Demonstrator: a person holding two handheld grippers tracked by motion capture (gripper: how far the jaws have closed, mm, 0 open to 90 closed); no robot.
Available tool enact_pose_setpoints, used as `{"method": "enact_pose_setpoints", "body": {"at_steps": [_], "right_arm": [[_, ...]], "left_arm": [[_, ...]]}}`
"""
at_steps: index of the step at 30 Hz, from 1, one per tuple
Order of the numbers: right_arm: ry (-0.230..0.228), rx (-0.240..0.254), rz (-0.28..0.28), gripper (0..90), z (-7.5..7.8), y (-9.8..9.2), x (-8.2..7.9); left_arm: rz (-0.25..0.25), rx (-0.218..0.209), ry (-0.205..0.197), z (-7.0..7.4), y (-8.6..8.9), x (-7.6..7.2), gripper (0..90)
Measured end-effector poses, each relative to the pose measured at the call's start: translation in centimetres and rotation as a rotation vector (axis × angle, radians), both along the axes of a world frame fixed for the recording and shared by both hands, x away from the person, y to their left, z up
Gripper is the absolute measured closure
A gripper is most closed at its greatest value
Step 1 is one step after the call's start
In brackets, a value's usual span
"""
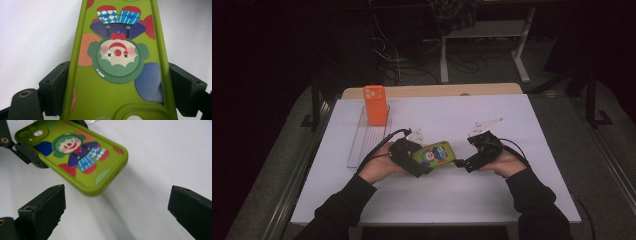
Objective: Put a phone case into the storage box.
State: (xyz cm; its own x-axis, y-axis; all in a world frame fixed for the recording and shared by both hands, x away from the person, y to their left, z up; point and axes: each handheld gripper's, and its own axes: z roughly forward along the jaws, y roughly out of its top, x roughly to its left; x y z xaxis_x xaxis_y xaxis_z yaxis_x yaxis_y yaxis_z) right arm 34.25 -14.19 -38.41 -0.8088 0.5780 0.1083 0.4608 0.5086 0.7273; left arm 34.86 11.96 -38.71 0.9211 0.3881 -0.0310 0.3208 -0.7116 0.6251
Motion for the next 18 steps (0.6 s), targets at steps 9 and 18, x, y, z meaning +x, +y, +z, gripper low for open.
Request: {"method": "enact_pose_setpoints", "body": {"at_steps": [9,18], "right_arm": [[-0.008,0.049,-0.099,0.3,-1.6,-0.2,-1.0],[-0.039,0.074,-0.157,0.3,-3.1,0.2,-1.4]], "left_arm": [[0.113,-0.012,0.018,0.0,0.1,0.4,15.4],[0.123,-0.011,0.019,0.3,0.3,0.4,15.4]]}}
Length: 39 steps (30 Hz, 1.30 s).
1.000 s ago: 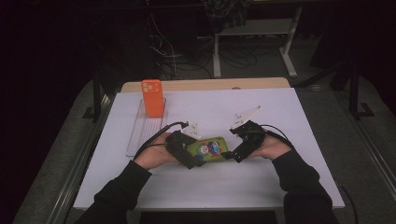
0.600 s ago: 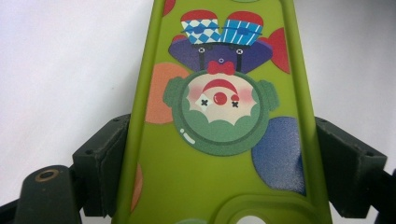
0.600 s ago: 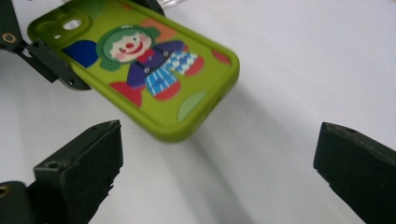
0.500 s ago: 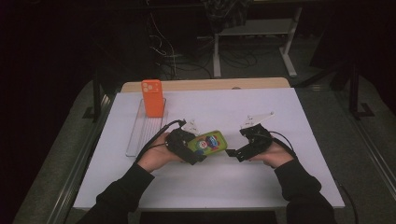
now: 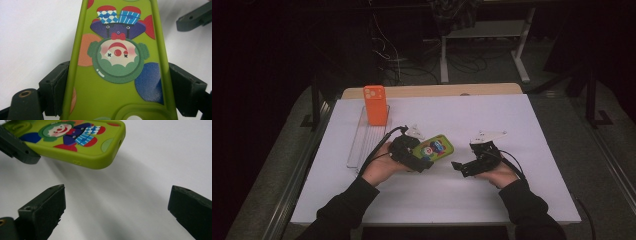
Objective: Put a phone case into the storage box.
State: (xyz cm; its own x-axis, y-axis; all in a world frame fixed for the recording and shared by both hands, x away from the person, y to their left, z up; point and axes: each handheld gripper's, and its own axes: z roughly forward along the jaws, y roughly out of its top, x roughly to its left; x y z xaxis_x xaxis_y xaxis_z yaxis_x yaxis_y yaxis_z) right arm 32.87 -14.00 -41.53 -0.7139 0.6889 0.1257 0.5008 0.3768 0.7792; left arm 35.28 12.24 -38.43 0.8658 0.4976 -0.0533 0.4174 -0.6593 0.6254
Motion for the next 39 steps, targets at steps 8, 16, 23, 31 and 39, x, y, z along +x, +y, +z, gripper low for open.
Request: {"method": "enact_pose_setpoints", "body": {"at_steps": [8,16,23,31,39], "right_arm": [[-0.109,-0.067,0.01,0.3,0.3,0.3,-0.4],[-0.232,-0.155,0.032,0.3,0.9,0.7,-0.9],[-0.32,-0.251,0.064,0.3,1.1,1.3,-1.5],[-0.477,-0.403,0.107,0.3,0.9,2.4,-2.4],[-0.654,-0.545,0.149,0.6,0.5,3.7,-3.5]], "left_arm": [[-0.009,0.004,0.001,0.1,0.2,0.1,15.4],[0.002,-0.015,0.011,-0.1,0.0,0.0,15.3],[-0.005,-0.011,0.005,-0.1,0.0,0.0,15.3],[-0.024,0.012,0.008,-0.1,0.1,0.1,15.3],[-0.006,-0.012,0.016,-0.2,0.0,0.0,15.4]]}}
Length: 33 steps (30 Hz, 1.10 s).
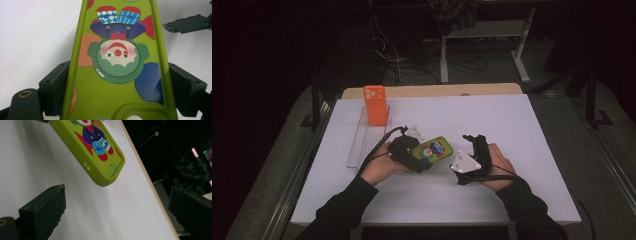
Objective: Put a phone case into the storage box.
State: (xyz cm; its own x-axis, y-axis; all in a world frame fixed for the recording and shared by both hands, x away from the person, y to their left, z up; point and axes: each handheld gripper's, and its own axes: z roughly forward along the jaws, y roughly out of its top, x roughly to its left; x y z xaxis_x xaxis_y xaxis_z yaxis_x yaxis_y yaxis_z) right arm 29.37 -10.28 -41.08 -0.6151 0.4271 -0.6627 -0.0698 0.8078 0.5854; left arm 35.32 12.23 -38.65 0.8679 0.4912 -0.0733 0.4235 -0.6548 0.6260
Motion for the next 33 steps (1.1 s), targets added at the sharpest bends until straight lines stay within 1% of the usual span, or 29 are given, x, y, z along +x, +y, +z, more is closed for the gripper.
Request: {"method": "enact_pose_setpoints", "body": {"at_steps": [1,2,3,4,5,6,7,8,10,11,14,16,17,18,19,20,21,22,23,24,25,26,27,28,29,30,31,33], "right_arm": [[-0.03,-0.044,0.011,1.1,0.0,0.0,0.0],[-0.043,-0.038,0.005,2.0,-0.1,0.3,-0.3],[-0.084,-0.083,0.025,2.3,-0.1,0.3,-0.2],[-0.097,-0.081,0.026,2.5,-0.2,0.4,-0.3],[-0.11,-0.089,0.023,2.8,-0.2,0.5,-0.4],[-0.121,-0.099,0.026,3.2,-0.3,0.7,-0.5],[-0.143,-0.116,0.035,3.3,-0.3,0.7,-0.6],[-0.164,-0.147,0.04,3.5,-0.4,0.7,-0.6],[-0.191,-0.156,0.038,4.1,-0.6,1.0,-0.9],[-0.205,-0.163,0.037,4.6,-0.7,1.1,-0.9],[-0.26,-0.207,0.054,7.7,-1.1,1.6,-1.3],[-0.296,-0.218,0.054,10.0,-1.4,1.8,-1.4],[-0.31,-0.226,0.048,10.9,-1.6,2.0,-1.5],[-0.34,-0.256,0.06,12.5,-1.7,2.0,-1.4],[-0.33,-0.261,0.061,12.8,-1.8,2.1,-1.5],[-0.324,-0.241,0.041,13.3,-2.0,2.3,-1.6],[-0.341,-0.251,0.047,14.1,-2.1,2.4,-1.6],[-0.342,-0.262,0.047,15.3,-2.3,2.6,-1.7],[-0.385,-0.303,0.077,16.9,-2.3,2.7,-1.6],[-0.4,-0.311,0.078,18.5,-2.5,2.9,-1.6],[-0.41,-0.329,0.079,19.8,-2.7,3.2,-1.7],[-0.424,-0.35,0.084,21.3,-2.8,3.3,-1.8],[-0.418,-0.355,0.089,24.0,-2.9,3.5,-1.9],[-0.437,-0.36,0.087,26.2,-3.1,3.6,-1.9],[-0.46,-0.37,0.091,30.5,-3.3,3.8,-2.0],[-0.465,-0.375,0.094,32.4,-3.3,3.8,-2.0],[-0.462,-0.394,0.101,35.5,-3.4,4.0,-2.1],[-0.476,-0.406,0.107,40.0,-3.6,4.1,-2.2]], "left_arm": [[0.009,-0.005,0.008,0.0,0.0,-0.1,15.3],[0.01,-0.006,0.009,0.0,0.0,-0.1,15.4],[0.011,-0.008,0.008,0.0,0.0,-0.1,15.3],[0.011,-0.009,0.007,0.0,0.0,-0.1,15.3],[0.011,-0.009,0.008,0.0,0.0,-0.1,15.4],[0.003,0.001,0.007,0.0,0.0,0.0,15.4],[-0.016,0.021,0.006,0.1,0.2,0.1,15.4],[-0.015,0.024,0.006,0.2,0.2,0.1,15.4],[-0.007,0.013,0.007,0.2,0.2,0.1,15.4],[0.01,-0.009,0.01,0.1,0.1,0.0,15.4],[-0.02,0.027,0.006,0.3,0.3,0.1,15.4],[-0.02,0.024,0.006,0.2,0.3,0.1,15.4],[-0.01,0.013,0.009,0.2,0.2,0.1,15.3],[0.005,-0.005,0.012,0.1,0.1,0.0,15.4],[0.003,-0.002,0.012,0.1,0.1,0.0,15.4],[-0.019,0.025,0.008,0.2,0.3,0.1,15.3],[-0.018,0.023,0.008,0.2,0.2,0.1,15.4],[-0.018,0.022,0.01,0.2,0.2,0.1,15.4],[-0.018,0.023,0.008,0.2,0.2,0.1,15.4],[-0.007,0.012,0.01,0.1,0.1,0.0,15.4],[0.004,0.0,0.012,0.1,0.0,-0.1,15.4],[0.005,-0.002,0.012,0.1,0.0,-0.1,15.4],[0.002,0.001,0.01,0.0,0.0,-0.1,15.4],[0.001,0.002,0.011,0.1,0.0,-0.1,15.4],[0.0,0.002,0.011,0.1,0.0,-0.1,15.4],[-0.021,0.023,0.011,0.2,0.1,0.0,15.4],[-0.024,0.025,0.01,0.1,0.1,0.0,15.4],[-0.002,-0.001,0.014,0.0,-0.1,-0.2,15.4]]}}
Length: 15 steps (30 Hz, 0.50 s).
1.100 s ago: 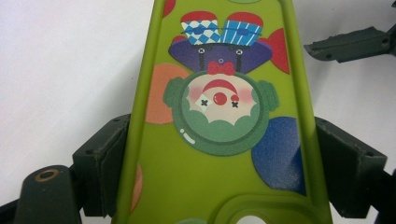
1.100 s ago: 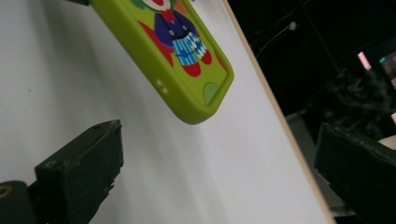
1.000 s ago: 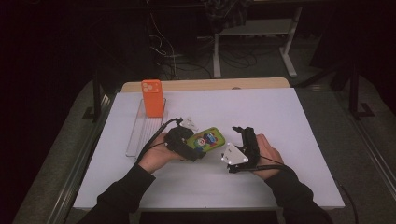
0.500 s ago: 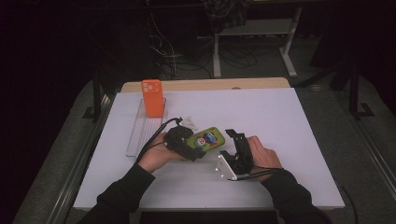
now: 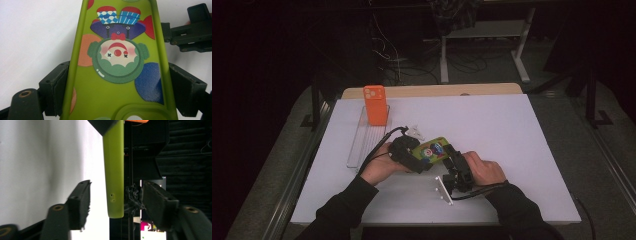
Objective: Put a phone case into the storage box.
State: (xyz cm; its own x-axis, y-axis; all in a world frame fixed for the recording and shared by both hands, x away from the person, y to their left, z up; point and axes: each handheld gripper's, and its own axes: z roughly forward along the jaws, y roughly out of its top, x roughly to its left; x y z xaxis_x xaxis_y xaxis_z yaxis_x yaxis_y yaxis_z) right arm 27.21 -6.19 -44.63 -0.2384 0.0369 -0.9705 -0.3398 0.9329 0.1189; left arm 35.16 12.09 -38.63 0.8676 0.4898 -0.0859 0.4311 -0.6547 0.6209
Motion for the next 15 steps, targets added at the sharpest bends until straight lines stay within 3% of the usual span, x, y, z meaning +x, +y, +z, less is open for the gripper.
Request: {"method": "enact_pose_setpoints", "body": {"at_steps": [8,9,15], "right_arm": [[-0.031,-0.032,0.015,56.5,-0.35,0.39,-0.29],[-0.029,-0.03,0.016,58.7,-0.33,0.42,-0.32],[-0.031,-0.028,0.011,69.4,-0.58,0.6,-0.5]], "left_arm": [[-0.009,0.014,-0.002,0.01,-0.01,0.0,15.4],[-0.026,0.033,-0.006,0.07,0.09,0.1,15.4],[-0.032,0.034,-0.005,0.0,-0.09,0.0,15.4]]}}
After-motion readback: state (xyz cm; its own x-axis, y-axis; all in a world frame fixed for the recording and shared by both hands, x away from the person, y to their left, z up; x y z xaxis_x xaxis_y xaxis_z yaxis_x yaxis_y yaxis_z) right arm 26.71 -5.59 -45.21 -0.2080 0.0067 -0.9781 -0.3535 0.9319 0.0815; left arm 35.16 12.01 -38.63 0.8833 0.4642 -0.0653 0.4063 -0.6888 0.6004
